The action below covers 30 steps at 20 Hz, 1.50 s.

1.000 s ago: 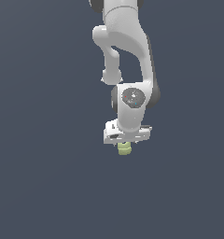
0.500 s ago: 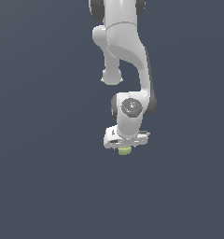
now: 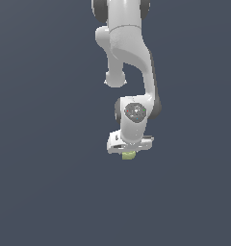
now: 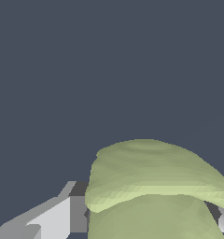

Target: Pick up the object and move it to a goal position.

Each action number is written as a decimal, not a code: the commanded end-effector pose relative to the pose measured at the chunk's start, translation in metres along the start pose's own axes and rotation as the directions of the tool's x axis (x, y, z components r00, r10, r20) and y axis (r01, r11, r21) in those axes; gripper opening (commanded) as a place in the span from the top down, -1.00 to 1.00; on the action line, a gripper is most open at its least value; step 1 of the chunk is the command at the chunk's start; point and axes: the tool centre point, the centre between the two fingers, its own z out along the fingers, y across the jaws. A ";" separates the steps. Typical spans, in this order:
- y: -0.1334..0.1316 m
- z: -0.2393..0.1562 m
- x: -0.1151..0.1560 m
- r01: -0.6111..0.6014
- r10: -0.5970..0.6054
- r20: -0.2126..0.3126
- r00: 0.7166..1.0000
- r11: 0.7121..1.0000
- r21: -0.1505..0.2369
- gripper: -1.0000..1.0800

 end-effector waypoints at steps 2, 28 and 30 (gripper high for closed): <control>0.000 0.000 0.000 0.000 0.000 0.000 1.000 1.000 0.000 1.00; 0.181 -0.087 -0.016 0.000 0.000 0.000 1.000 1.000 0.001 1.00; 0.194 -0.093 -0.017 0.000 0.000 0.000 1.000 1.000 0.001 1.00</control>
